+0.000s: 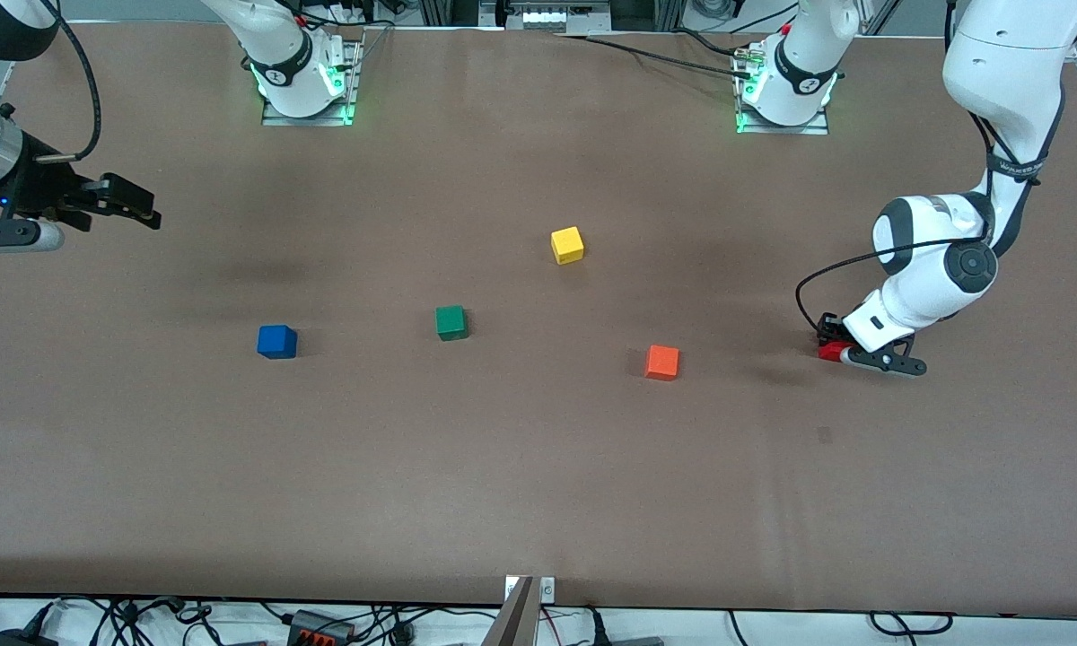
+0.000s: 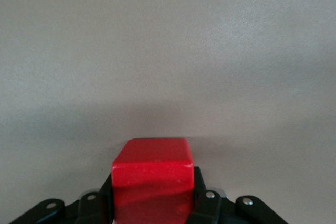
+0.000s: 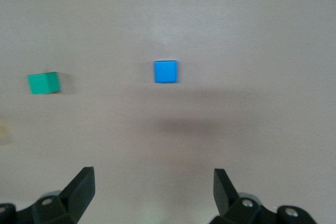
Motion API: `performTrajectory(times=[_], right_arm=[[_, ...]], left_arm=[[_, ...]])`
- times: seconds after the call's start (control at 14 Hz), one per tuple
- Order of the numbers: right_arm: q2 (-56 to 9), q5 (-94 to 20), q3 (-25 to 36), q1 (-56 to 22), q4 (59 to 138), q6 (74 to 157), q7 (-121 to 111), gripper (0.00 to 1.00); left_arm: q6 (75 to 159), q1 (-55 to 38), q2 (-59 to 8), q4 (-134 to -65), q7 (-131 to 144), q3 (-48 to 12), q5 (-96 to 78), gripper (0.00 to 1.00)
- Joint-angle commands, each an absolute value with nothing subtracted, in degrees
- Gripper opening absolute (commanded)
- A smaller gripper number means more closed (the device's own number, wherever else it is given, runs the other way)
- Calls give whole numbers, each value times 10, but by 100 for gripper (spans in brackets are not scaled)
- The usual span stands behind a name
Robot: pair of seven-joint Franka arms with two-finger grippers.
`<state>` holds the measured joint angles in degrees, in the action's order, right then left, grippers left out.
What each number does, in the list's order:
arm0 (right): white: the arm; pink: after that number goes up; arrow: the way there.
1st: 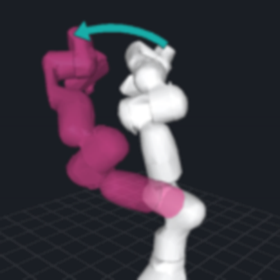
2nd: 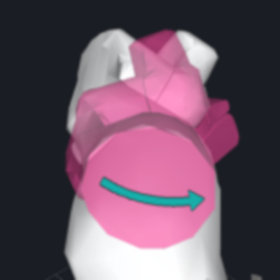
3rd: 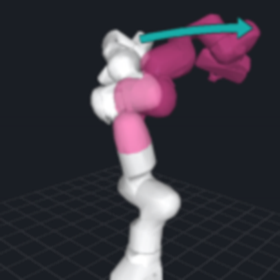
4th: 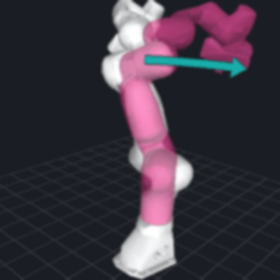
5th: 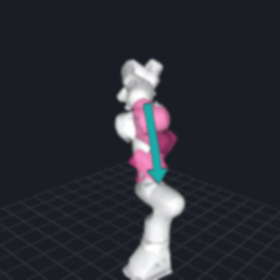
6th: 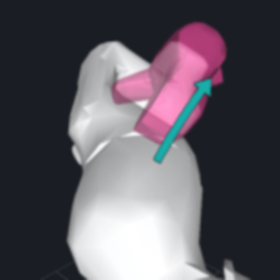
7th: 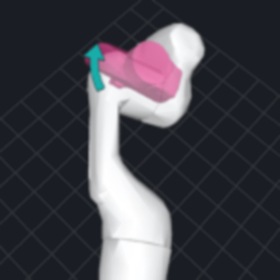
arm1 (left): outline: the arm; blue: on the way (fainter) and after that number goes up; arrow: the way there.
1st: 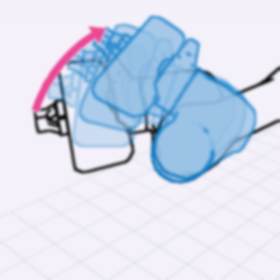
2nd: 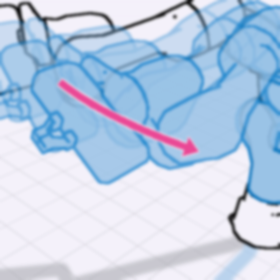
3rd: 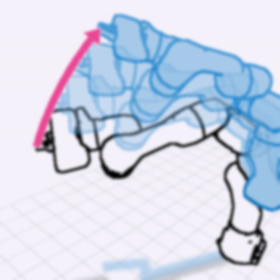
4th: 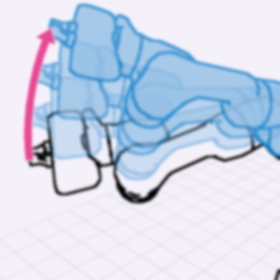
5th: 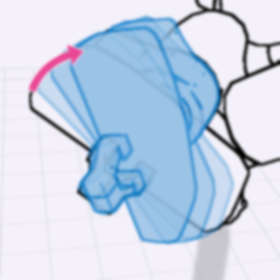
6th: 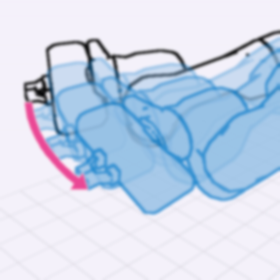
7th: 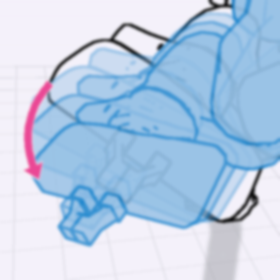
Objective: Pass red block to right arm, stack on blue
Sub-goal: 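Lift the red cube with the left gripper while the right gripper reaches inward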
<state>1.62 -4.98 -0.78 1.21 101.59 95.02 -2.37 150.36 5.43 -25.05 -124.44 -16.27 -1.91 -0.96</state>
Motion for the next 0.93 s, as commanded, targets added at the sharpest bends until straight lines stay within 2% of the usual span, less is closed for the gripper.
performTrajectory(times=[0.0,0.14,0.36,0.64,0.86], right_arm=[[11,-69,-9,-10,1014,945,-25,100],[0,-83,-10,-30,1014,947,-19,100],[-30,-168,-9,-33,1013,947,-18,100],[-71,-298,-10,-39,1013,950,-26,100],[-101,-417,-10,-41,1009,951,-27,100]], left_arm=[[1461,61,-208,-1232,-214,-28,-11,14],[1403,60,-196,-1182,-252,-29,-12,16],[1238,59,-196,-1079,-283,-43,-19,9],[1022,59,-195,-964,-287,-92,-44,9],[963,61,-194,-921,-295,-149,-50,7]])
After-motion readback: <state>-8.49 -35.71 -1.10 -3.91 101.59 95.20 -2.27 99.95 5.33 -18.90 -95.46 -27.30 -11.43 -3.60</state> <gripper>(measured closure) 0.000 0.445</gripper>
